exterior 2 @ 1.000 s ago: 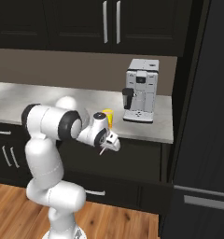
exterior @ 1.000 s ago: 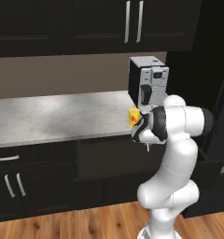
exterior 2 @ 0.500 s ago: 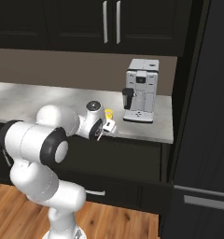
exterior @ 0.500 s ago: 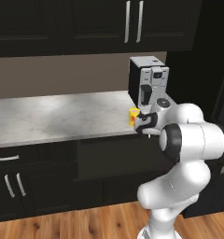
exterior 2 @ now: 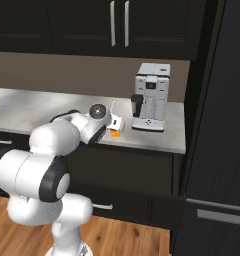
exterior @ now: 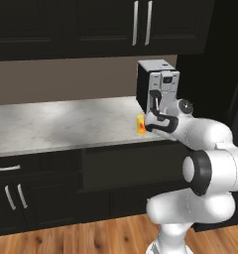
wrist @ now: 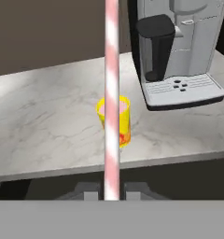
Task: Pick up the straw from the left drawer and put it inside the smoothie cup.
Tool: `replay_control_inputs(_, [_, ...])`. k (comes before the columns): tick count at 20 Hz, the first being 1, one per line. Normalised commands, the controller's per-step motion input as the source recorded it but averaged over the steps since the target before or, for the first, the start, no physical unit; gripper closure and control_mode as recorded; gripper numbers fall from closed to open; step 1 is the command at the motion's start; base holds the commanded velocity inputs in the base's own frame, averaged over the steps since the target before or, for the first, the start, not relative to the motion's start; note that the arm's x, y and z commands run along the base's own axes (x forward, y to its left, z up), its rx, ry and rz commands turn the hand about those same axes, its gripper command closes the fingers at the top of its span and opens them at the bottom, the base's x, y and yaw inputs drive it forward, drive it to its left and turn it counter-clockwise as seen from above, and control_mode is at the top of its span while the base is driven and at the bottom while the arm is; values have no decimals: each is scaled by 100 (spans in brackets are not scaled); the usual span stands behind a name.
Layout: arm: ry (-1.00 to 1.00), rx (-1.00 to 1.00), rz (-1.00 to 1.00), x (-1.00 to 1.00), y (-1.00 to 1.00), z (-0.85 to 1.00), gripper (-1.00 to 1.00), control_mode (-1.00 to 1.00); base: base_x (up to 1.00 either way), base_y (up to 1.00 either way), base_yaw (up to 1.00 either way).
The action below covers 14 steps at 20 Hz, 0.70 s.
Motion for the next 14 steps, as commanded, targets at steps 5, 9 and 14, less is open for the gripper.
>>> replay_control_inputs(5, [-30,0,17,0,12,35,100,-100,0,0,0])
replay_control_inputs(9, [-27,0,16,11,5,39,100,-100,0,0,0])
replay_control_inputs(14, [-23,0,15,26,19,9,100,-100,0,0,0])
